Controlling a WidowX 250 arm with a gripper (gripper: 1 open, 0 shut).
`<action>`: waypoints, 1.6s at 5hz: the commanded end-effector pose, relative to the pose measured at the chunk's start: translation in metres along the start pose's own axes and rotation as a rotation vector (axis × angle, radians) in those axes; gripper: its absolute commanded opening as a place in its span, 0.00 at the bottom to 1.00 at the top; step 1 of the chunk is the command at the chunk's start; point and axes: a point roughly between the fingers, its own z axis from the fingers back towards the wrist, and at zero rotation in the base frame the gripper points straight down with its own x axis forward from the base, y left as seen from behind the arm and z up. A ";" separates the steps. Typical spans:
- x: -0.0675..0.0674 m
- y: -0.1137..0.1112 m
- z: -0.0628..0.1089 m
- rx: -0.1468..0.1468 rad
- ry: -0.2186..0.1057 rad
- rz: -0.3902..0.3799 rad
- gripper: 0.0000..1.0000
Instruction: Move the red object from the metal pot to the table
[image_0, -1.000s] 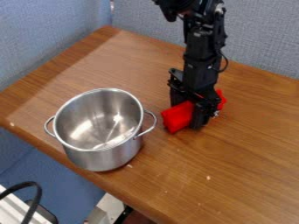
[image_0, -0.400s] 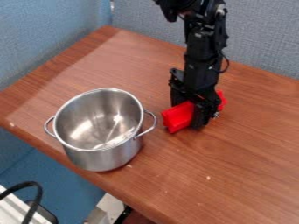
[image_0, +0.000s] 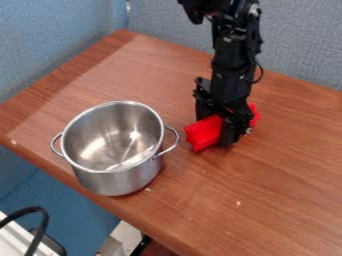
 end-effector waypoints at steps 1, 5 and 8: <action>0.004 0.000 0.026 0.037 -0.075 -0.016 0.00; 0.000 -0.004 0.029 0.055 -0.082 -0.033 0.00; -0.003 -0.005 0.029 0.035 -0.085 -0.034 0.00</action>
